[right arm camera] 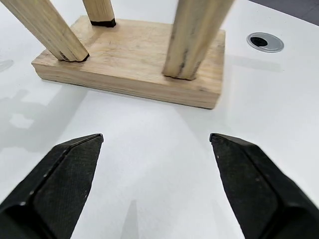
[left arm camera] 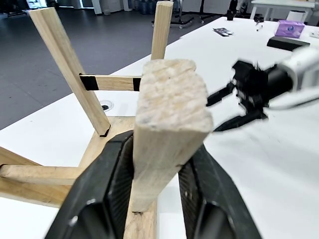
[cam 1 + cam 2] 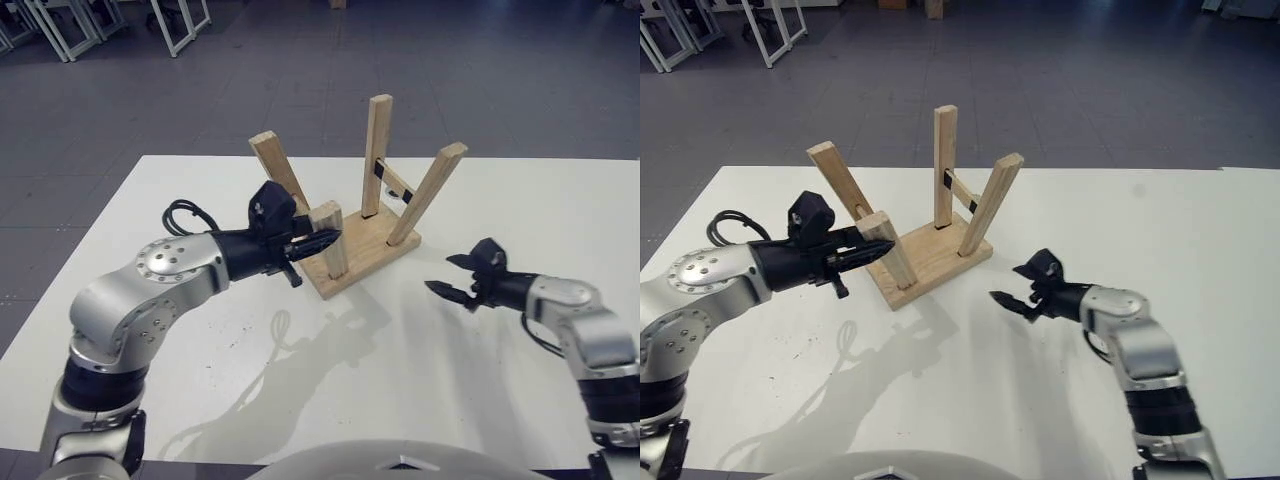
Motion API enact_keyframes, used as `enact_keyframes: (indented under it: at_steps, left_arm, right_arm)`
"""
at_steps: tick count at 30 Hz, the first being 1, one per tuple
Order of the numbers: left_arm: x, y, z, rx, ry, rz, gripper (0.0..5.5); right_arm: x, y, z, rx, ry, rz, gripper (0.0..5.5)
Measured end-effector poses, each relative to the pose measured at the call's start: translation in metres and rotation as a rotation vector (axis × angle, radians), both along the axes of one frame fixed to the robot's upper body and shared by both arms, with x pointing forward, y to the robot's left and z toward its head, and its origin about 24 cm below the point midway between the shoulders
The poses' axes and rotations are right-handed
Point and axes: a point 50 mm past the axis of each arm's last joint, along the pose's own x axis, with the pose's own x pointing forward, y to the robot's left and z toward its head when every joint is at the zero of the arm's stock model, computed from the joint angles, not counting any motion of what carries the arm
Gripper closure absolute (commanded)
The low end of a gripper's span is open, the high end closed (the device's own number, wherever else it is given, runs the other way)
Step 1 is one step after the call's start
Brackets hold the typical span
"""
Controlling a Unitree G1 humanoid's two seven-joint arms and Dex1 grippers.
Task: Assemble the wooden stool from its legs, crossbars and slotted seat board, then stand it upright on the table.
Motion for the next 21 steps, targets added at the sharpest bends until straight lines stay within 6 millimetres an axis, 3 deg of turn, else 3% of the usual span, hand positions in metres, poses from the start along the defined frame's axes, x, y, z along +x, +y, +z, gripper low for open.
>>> enact_keyframes:
  at_steps: [7,12,19,21]
  left_arm:
    - [0.000,0.049,0.015,0.100,0.048,-0.173,4.32]
    - [0.004,0.064,0.025,0.088,0.079,-0.271,4.32]
    - [0.005,0.061,0.031,0.045,0.070,-0.416,4.32]
    - [0.006,0.060,0.030,0.044,0.062,-0.425,4.32]
  right_arm:
    - [0.001,-0.020,0.066,0.209,0.049,0.249,1.54]
    - [0.010,-0.010,0.098,0.291,0.008,0.355,1.54]
    - [0.018,0.026,0.098,0.345,0.018,0.475,1.54]
    - [0.013,0.037,0.097,0.368,0.057,0.513,1.90]
